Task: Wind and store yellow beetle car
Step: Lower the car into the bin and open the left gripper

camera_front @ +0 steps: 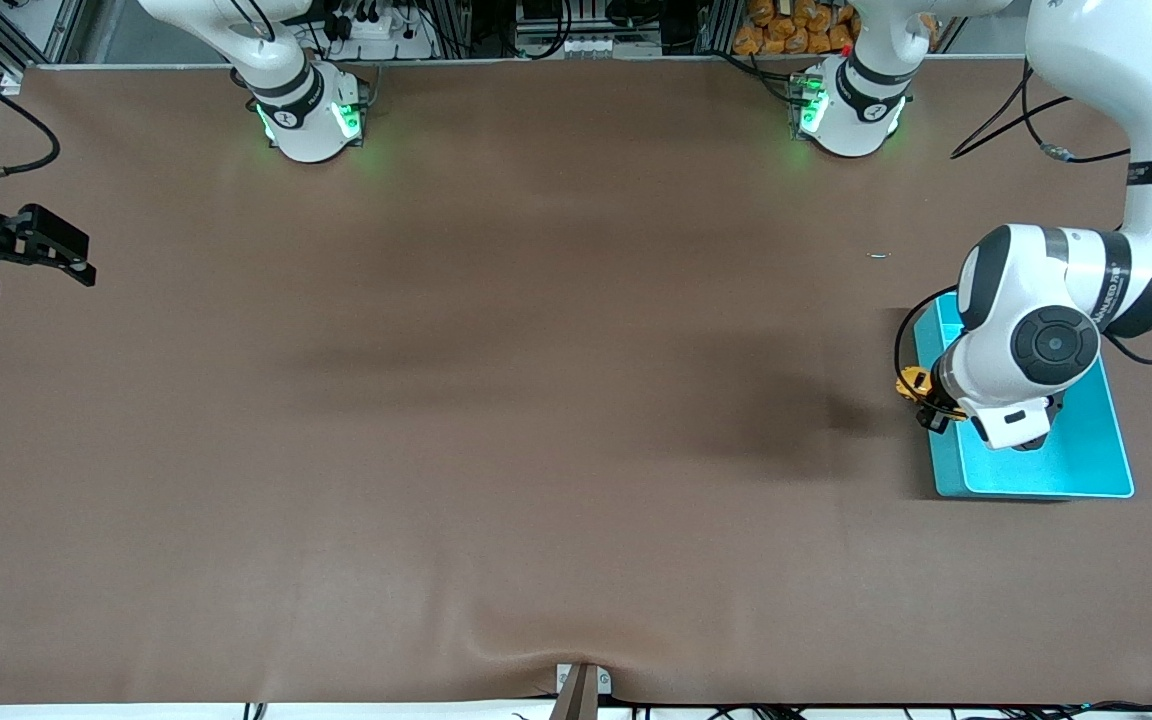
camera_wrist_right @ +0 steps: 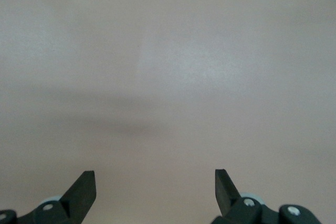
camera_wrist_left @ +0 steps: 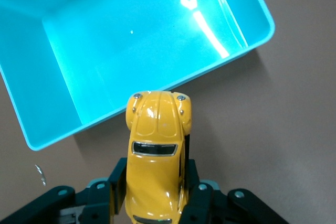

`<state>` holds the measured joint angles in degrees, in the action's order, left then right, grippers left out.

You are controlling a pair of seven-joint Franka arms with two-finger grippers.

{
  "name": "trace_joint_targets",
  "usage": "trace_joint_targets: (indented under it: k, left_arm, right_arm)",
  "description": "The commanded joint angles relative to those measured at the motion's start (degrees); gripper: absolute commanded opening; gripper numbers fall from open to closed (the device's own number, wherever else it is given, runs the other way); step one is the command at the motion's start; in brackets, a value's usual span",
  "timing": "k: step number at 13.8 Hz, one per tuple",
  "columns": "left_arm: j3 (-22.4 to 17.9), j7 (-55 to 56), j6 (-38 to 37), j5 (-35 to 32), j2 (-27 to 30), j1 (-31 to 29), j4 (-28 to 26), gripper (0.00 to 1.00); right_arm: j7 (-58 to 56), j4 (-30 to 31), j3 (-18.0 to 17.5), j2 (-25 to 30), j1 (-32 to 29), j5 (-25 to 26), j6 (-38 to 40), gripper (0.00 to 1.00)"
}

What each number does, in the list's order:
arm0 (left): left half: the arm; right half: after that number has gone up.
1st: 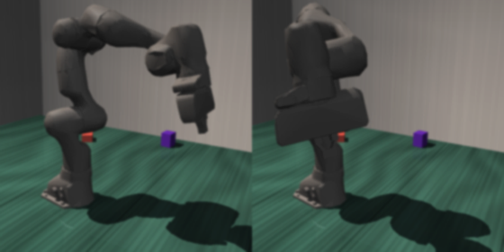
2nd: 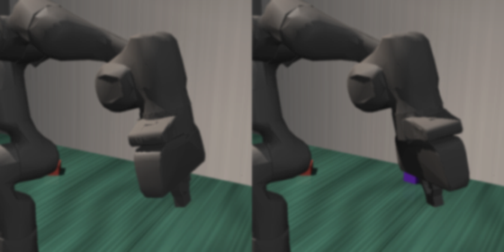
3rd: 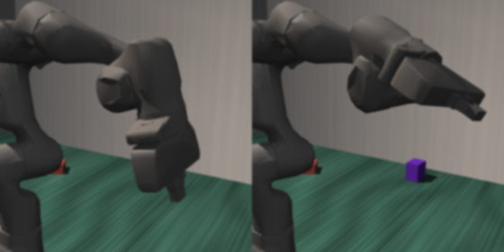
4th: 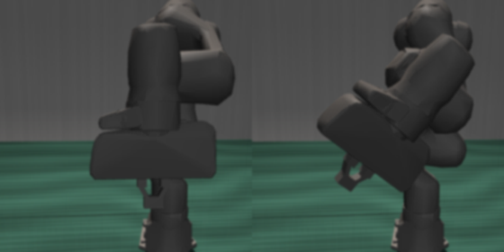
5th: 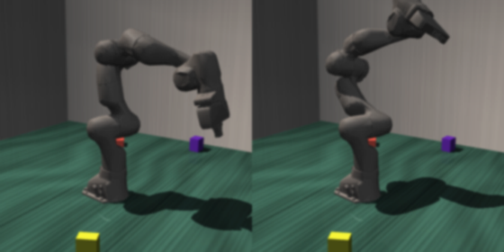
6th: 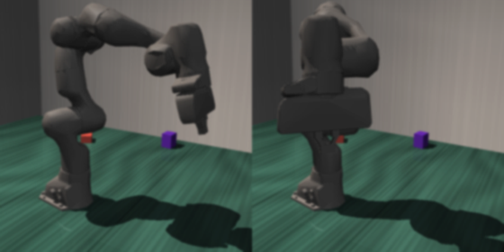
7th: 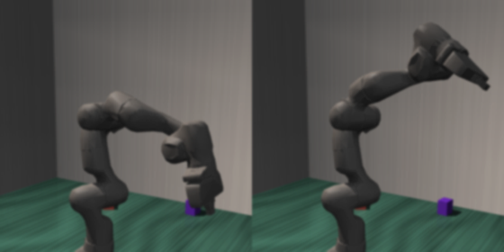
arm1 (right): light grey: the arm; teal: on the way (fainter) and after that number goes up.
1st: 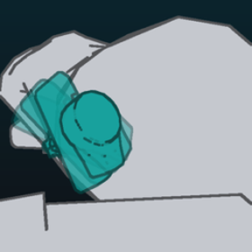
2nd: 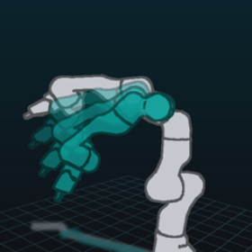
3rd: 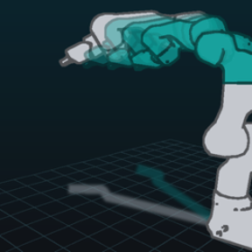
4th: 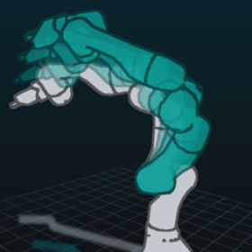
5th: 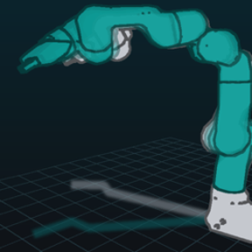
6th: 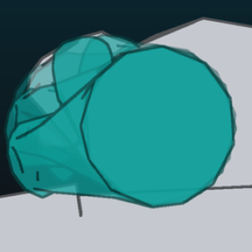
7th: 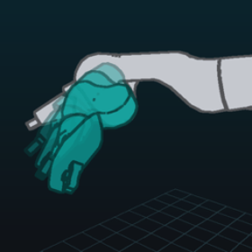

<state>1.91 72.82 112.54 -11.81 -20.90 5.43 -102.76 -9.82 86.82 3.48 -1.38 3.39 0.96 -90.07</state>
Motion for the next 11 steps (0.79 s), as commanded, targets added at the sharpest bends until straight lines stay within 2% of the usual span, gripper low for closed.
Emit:
trace_joint_targets:
  k: [1, 8, 11]
  left_arm:
    - [0.11, -5.39, -0.57, -1.37, 3.23, -0.59, -2.36, 0.00]
    - [0.29, -18.30, 0.31, -1.11, 5.60, -3.75, -2.80, 0.00]
    - [0.38, -29.01, 0.74, -0.58, 5.96, -6.91, -2.45, 0.00]
  right_arm:
    - [0.77, 0.54, 0.39, 0.42, 1.27, 0.80, -0.46, 1.00]
    - [0.86, 0.54, 0.39, -0.11, 1.71, 0.80, -0.99, 1.00]
    - [0.86, 0.63, 0.39, -0.37, 1.89, 1.24, -1.08, 1.00]
